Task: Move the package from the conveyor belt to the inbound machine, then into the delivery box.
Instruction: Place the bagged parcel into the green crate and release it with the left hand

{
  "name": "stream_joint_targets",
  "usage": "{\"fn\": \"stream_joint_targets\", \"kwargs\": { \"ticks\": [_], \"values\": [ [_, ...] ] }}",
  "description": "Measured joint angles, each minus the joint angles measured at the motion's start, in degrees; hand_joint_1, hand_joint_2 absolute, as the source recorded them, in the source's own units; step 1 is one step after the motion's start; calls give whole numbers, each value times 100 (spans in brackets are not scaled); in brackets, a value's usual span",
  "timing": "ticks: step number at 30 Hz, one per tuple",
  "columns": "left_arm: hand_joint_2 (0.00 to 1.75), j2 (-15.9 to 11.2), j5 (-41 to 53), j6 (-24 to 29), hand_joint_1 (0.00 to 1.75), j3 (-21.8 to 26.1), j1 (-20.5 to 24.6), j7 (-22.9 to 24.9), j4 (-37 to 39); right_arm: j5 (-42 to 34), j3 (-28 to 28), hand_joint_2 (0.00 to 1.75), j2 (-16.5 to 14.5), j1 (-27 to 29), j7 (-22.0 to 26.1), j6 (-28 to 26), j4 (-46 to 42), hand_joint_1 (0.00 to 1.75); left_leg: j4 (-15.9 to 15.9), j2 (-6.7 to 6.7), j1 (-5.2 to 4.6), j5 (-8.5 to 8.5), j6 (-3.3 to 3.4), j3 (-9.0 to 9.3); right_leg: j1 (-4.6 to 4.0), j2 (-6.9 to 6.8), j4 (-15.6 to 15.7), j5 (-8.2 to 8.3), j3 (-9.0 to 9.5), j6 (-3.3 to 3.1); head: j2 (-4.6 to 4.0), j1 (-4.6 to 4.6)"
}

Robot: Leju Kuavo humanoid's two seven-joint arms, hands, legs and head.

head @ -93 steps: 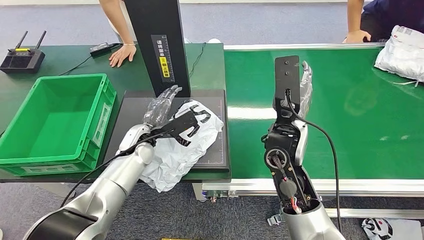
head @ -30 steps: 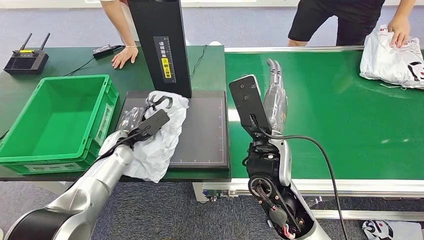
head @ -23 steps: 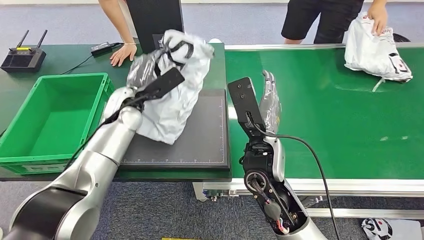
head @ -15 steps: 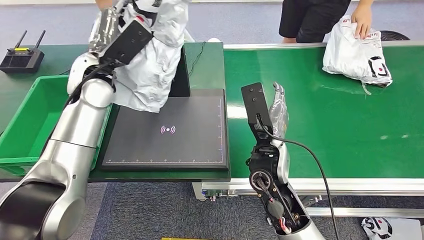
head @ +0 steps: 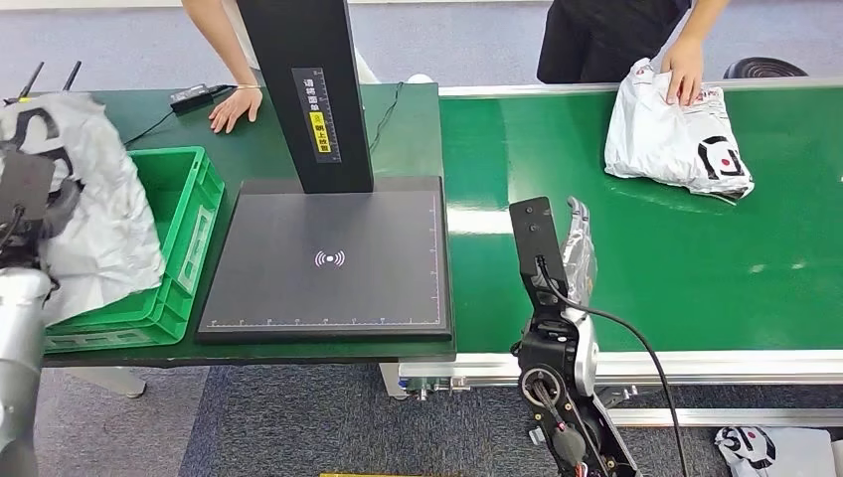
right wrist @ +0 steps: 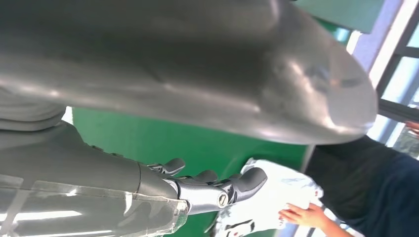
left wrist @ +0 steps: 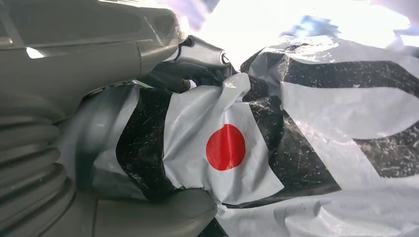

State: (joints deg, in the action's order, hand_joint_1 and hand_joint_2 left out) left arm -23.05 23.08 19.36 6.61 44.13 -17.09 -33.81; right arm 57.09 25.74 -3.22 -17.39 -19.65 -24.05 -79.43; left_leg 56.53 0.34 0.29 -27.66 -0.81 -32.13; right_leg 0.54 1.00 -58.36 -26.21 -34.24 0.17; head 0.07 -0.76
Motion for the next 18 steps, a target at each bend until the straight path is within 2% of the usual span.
{"fn": "stream_joint_targets", "kwargs": {
  "ticks": [4,8,9,11,12,13,15,18],
  "values": [
    [175,-323,-28,136,175,571,-322,58,429,52,-37,0,37,207,0,-16,-150,0,0,-9,-1,-3,-1,-7,1,-8,3,-3,-2,0,0,-1],
    [175,-419,-10,161,175,925,-521,29,659,86,-44,0,49,277,0,-15,-205,0,0,-10,-3,-4,0,-7,3,-11,5,-2,2,0,0,-1],
    [175,-423,-4,166,160,986,-564,8,694,98,-43,0,48,281,0,-15,-208,0,0,-10,-3,-4,0,-6,3,-12,5,-2,2,0,0,0],
    [175,-418,2,173,76,1078,-622,-29,749,122,-43,0,47,282,0,-14,-210,0,1,-11,-3,-4,0,-5,3,-13,5,-1,2,0,0,0],
    [131,-413,7,174,33,1110,-639,-43,772,133,-43,0,47,283,0,-14,-210,0,1,-11,-3,-3,0,-4,3,-13,5,-1,3,0,0,0],
    [87,-404,16,168,3,1137,-650,-62,790,144,-43,0,46,286,0,-14,-211,0,1,-13,-3,-3,0,-4,3,-14,5,-1,3,0,0,0],
    [0,-378,49,153,0,1172,-666,-131,809,168,-43,0,40,298,0,-14,-220,0,1,-18,-2,-3,0,-3,2,-15,4,-1,3,0,0,0],
    [0,-306,116,142,0,1207,-674,-276,810,198,-42,0,18,316,0,-15,-229,0,1,-23,-1,-3,0,-3,1,-15,4,-1,2,0,0,0]
  ]
}}
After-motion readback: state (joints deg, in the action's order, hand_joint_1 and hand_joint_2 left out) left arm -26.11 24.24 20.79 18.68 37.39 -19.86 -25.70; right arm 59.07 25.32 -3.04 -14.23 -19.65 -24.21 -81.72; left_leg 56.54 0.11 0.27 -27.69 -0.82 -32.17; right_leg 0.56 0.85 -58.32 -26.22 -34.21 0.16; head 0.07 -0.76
